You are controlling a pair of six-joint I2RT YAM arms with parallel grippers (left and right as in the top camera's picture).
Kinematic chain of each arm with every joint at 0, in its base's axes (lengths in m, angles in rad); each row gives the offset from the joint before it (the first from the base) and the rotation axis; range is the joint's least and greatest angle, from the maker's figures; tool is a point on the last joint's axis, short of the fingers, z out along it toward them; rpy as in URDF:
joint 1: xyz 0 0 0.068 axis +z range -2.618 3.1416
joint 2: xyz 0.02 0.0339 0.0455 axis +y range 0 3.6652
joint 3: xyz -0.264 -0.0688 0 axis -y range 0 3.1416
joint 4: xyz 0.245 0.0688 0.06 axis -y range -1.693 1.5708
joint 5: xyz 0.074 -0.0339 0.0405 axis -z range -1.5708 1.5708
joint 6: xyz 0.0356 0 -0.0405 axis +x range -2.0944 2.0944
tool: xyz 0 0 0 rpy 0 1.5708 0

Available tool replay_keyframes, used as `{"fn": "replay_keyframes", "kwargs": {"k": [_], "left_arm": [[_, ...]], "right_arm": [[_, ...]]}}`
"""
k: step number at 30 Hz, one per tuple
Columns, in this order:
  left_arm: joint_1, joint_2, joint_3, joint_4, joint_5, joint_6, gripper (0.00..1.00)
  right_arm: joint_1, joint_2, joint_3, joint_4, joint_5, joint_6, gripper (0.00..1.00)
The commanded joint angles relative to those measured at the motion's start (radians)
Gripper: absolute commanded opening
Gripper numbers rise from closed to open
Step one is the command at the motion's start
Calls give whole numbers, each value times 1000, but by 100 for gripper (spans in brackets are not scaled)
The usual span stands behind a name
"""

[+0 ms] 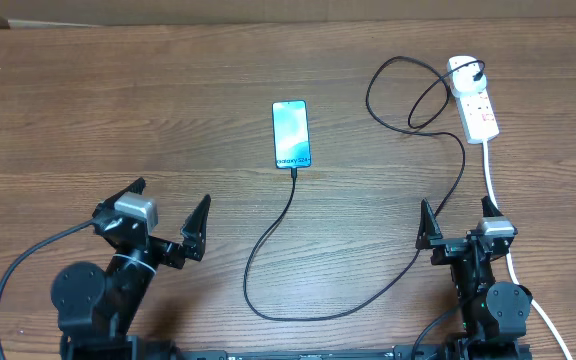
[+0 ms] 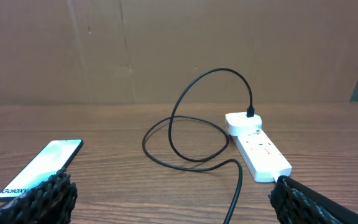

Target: Plug charger to phone and switch on socket

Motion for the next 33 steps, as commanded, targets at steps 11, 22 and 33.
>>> {"fn": "replay_keyframes", "kwargs": {"k": [11, 22, 33], "left_arm": [[5, -181, -253, 281, -22, -107, 100], [5, -254, -323, 382, -130, -108, 99], [4, -375, -482, 616, -242, -122, 100]], "right_arm": [[6, -10, -10, 6, 9, 3, 100], [6, -10, -10, 6, 9, 3, 100], [6, -10, -10, 6, 9, 3, 100]]}}
